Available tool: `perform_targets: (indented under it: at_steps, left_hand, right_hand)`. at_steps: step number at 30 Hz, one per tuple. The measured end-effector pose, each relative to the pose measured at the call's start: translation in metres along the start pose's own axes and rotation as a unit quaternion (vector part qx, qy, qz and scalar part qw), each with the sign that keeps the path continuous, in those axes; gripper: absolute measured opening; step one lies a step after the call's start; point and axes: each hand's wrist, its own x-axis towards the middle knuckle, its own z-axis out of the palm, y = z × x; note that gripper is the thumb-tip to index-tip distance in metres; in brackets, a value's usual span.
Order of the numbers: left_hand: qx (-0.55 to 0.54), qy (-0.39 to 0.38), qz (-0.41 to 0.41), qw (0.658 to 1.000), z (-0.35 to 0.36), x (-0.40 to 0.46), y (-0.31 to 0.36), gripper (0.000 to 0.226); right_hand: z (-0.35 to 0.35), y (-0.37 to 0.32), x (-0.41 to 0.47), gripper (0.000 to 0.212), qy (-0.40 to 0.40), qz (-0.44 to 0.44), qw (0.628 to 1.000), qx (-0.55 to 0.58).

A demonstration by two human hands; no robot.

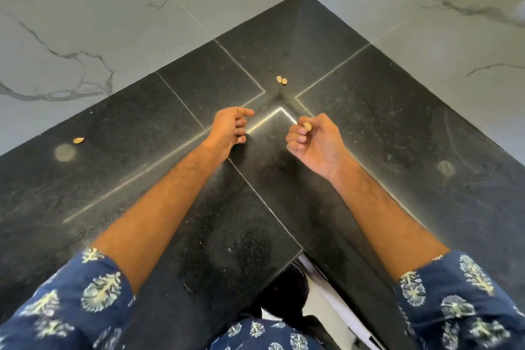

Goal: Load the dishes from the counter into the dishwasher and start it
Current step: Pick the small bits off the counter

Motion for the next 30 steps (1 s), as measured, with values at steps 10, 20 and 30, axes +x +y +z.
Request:
perform_targets:
  at_steps: [10, 20, 30]
  left_hand:
    - [0.272, -0.002, 0.152, 0.950, 0.044, 0.087, 0.048, 0.035]
    - [0.481, -0.011, 0.270, 0.834, 0.056, 0.150, 0.060, 0.022]
    - [0.522, -0.038, 0.304, 0.796, 0.047, 0.174, 0.057, 0.028]
  right_hand:
    - [-0.004, -0.035, 0.050, 0.019, 0.041, -0.052, 0.998, -0.011]
    - [-0.004, -0.073, 0.112, 0.018, 0.253, -0.085, 0.861, -0.433]
    - [-0.008, -0.075, 0.166, 0.017, 0.263, -0.207, 0.628, -0.703]
